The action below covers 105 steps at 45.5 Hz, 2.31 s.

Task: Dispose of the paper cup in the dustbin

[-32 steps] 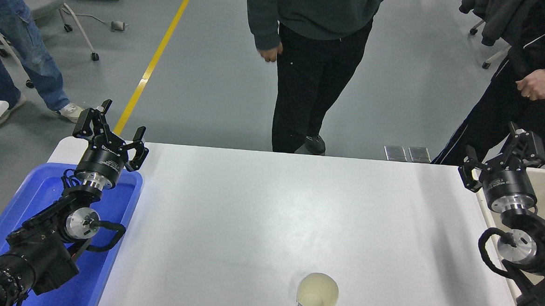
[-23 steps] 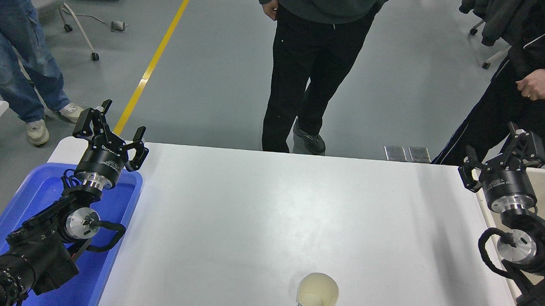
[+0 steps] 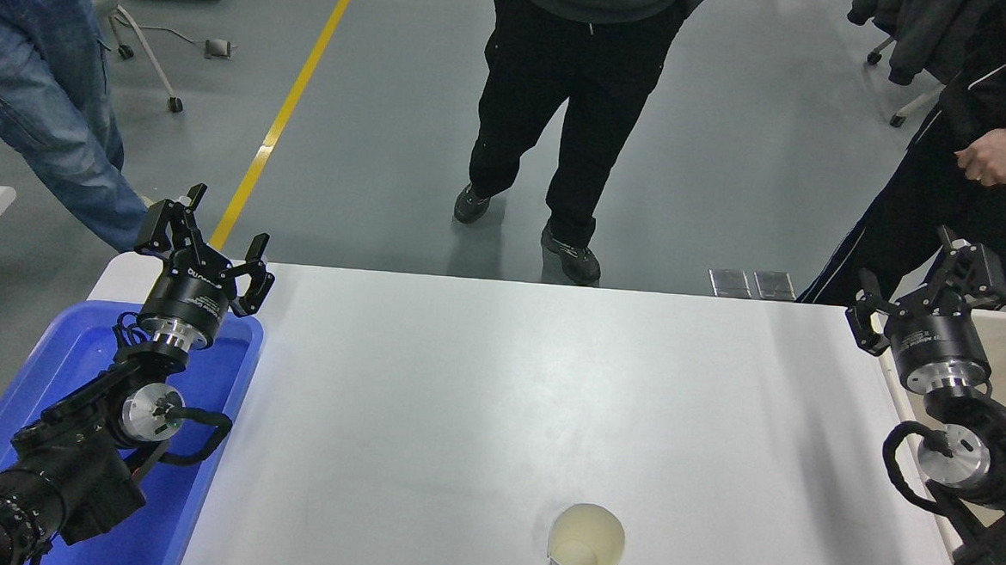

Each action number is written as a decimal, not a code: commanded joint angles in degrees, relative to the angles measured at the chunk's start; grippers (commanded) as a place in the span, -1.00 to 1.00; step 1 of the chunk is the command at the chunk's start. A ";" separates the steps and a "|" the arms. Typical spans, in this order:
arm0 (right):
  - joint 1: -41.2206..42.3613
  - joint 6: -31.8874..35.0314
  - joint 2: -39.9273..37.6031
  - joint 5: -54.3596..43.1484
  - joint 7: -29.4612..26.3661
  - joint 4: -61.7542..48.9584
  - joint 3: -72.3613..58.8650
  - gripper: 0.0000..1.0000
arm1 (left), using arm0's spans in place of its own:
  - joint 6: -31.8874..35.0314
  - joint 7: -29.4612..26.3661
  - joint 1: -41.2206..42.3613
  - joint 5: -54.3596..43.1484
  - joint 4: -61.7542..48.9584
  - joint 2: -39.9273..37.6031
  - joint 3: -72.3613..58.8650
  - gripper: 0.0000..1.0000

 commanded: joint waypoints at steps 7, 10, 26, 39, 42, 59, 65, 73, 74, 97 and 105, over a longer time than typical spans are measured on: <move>-0.16 0.11 -0.59 0.00 0.27 0.07 -0.13 0.99 | 0.00 0.00 -0.02 0.00 -0.02 0.00 -0.01 1.00; -0.24 0.19 -0.76 0.00 0.27 0.07 -0.39 0.99 | 0.00 0.00 -0.02 0.00 -0.02 0.00 -0.01 1.00; -1.30 0.11 -1.03 -0.09 0.18 -0.19 -0.92 0.99 | 0.00 0.00 -0.02 0.00 -0.02 0.00 -0.01 1.00; -1.65 0.11 -0.50 -0.09 0.18 -0.19 -1.01 0.99 | 0.00 0.00 -0.02 0.00 -0.02 0.00 -0.01 1.00; -1.56 -0.16 -0.50 -0.09 0.18 -0.19 -1.01 0.99 | 0.00 0.00 -0.02 0.00 -0.02 0.00 -0.01 1.00; -0.86 -0.25 -1.29 0.00 0.18 0.16 -2.14 0.99 | 0.00 0.00 -0.02 0.00 -0.02 0.00 -0.01 1.00; 1.77 0.02 -6.38 0.17 -0.08 0.86 -8.37 0.99 | 0.00 0.00 -0.02 0.00 -0.02 0.00 -0.01 1.00; 15.55 -0.25 -14.47 0.00 -0.34 0.34 -34.01 0.99 | 0.00 0.00 -0.02 0.00 -0.02 0.00 -0.01 1.00; 17.49 -0.25 -15.26 0.00 -0.34 0.34 -37.18 0.99 | 0.00 0.00 -0.02 0.00 -0.02 0.00 -0.01 1.00; 47.21 7.22 -16.41 -17.04 -0.26 1.21 -76.15 0.99 | 0.00 0.00 -0.02 0.00 -0.02 0.00 -0.01 1.00; 54.24 12.23 -14.74 -26.62 -0.26 4.81 -80.54 0.99 | 0.00 0.00 -0.02 0.00 -0.02 0.00 -0.01 1.00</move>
